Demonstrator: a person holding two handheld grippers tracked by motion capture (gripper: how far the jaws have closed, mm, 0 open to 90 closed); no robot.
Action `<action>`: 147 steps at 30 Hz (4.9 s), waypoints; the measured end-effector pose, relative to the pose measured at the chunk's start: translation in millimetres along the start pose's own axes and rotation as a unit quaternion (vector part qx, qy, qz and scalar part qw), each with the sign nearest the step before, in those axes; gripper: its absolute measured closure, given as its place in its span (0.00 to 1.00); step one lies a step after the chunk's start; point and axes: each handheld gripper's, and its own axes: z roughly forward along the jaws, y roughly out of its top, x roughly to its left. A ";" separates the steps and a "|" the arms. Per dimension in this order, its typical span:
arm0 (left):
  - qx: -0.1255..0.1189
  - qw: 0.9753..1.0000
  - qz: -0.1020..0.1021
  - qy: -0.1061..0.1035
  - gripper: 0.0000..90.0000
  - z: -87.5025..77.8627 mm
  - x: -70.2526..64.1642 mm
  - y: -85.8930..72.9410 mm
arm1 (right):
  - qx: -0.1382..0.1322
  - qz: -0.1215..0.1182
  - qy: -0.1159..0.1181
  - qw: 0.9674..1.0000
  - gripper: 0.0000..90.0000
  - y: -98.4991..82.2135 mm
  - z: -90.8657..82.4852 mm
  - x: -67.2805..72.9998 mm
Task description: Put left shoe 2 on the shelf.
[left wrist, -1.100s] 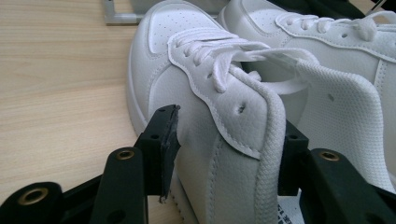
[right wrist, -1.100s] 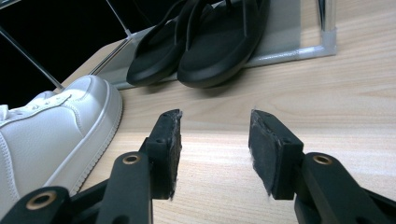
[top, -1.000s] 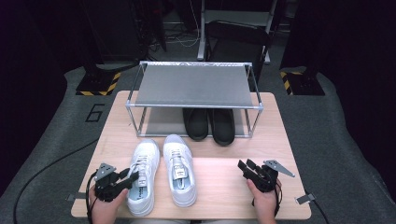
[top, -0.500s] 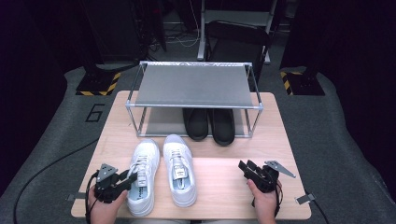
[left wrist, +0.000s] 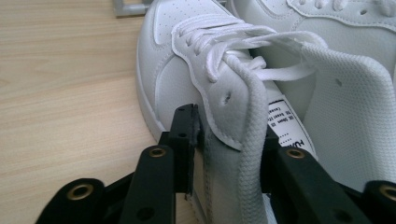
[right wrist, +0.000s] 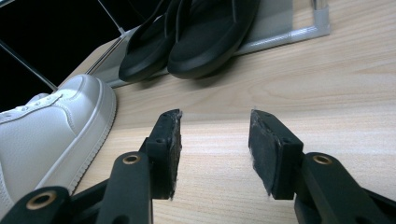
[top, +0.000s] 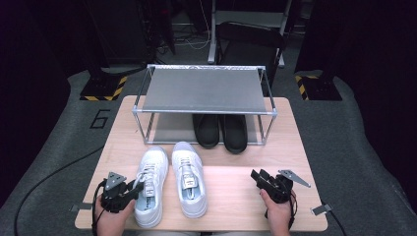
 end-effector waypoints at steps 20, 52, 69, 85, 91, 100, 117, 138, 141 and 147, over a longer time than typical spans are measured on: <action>-0.023 0.999 -0.007 -0.027 0.81 5.6 17.1 3.1 | 0.001 0.019 -0.004 1.000 0.60 -1.5 0.9 -5.1; 0.009 0.999 0.001 -0.035 0.70 3.0 18.2 -4.1 | 0.004 0.026 0.000 1.000 0.60 -3.1 2.2 -6.7; 0.026 0.999 0.004 -0.040 0.73 3.8 19.1 -2.7 | 0.007 0.028 -0.002 1.000 0.60 -4.2 3.6 -6.6; -0.002 1.000 -0.023 -0.017 0.85 4.0 17.0 -8.7 | 0.008 0.041 -0.002 0.999 0.60 -4.9 3.8 -11.4; -0.014 0.999 -0.039 -0.010 0.88 2.9 16.5 -10.2 | 0.009 0.049 -0.003 0.999 0.60 -5.4 4.0 -12.9; -0.024 0.999 -0.047 -0.008 0.90 1.4 16.0 -10.9 | 0.010 0.058 -0.005 0.998 0.60 -5.7 3.4 -14.6; -0.042 0.998 -0.052 -0.009 0.91 0.6 15.1 -7.5 | 0.006 0.060 -0.007 0.998 0.60 -5.6 2.6 -15.7; 0.020 0.998 -0.031 -0.045 0.71 5.1 20.8 1.8 | 0.006 0.060 -0.005 0.998 0.60 -5.9 3.3 -15.8; 0.015 0.999 -0.016 -0.046 0.70 6.3 20.8 3.4 | 0.006 0.059 -0.005 0.998 0.60 -6.0 3.7 -15.6; 0.001 0.998 -0.003 -0.059 0.70 10.1 24.2 3.8 | 0.006 0.059 -0.005 0.998 0.60 -6.0 3.7 -15.8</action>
